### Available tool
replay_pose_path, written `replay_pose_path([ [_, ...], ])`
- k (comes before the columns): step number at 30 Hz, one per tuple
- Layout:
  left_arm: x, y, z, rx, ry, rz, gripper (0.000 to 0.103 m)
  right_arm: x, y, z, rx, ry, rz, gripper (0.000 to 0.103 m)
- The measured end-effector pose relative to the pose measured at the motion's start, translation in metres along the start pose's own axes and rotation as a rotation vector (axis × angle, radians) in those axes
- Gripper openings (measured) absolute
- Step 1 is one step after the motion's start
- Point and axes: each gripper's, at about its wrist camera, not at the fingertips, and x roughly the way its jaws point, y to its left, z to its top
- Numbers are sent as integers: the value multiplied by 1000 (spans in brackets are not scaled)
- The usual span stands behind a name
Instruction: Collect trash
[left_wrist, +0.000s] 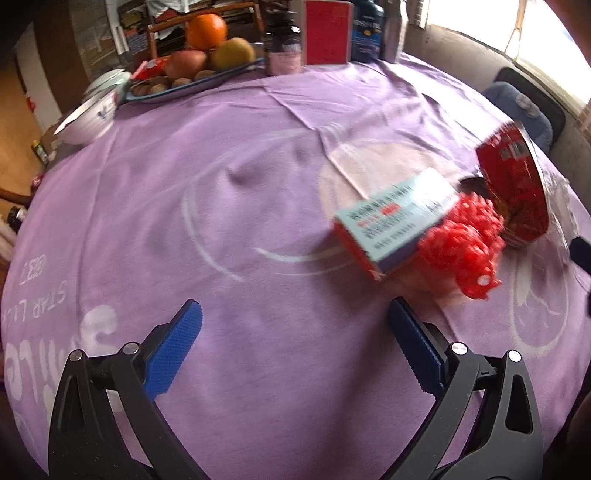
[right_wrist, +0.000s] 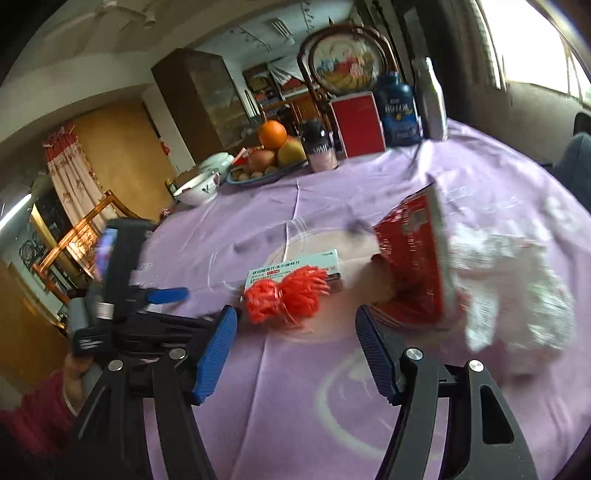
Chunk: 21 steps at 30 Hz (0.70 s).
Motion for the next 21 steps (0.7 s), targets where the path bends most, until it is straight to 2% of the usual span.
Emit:
replay_pose_path([
  [3,-16,27,11,-73,-92,101,96,22,5,10,18,36,-2,69],
  [5,-22,44,16,-114,-131,155,96,39,16,13,-2,57,-7,79],
  [6,-23,54,19,-145,-138,173,96,45,19,13,-2,65,-12,87],
  [9,-17,68,21,-201,-115,175,96,65,16,12,51,105,-2,88],
  [11,-11,67,20,-198,-91,158,96,69,8,14,101,110,14,81],
  [12,-10,64,21,-186,-89,157,96,68,5,14,105,114,11,66],
  [13,-9,61,21,-168,-92,161,96,69,3,13,97,126,6,43],
  [14,-10,55,21,-141,-100,168,96,67,1,12,96,129,15,42],
  [16,-14,45,18,-100,-126,169,96,53,-6,7,109,101,24,28],
  [19,-20,34,16,-41,-174,170,96,30,-9,2,63,47,-49,26],
  [21,-22,24,16,-1,-195,142,96,16,-14,-5,35,28,-92,26],
])
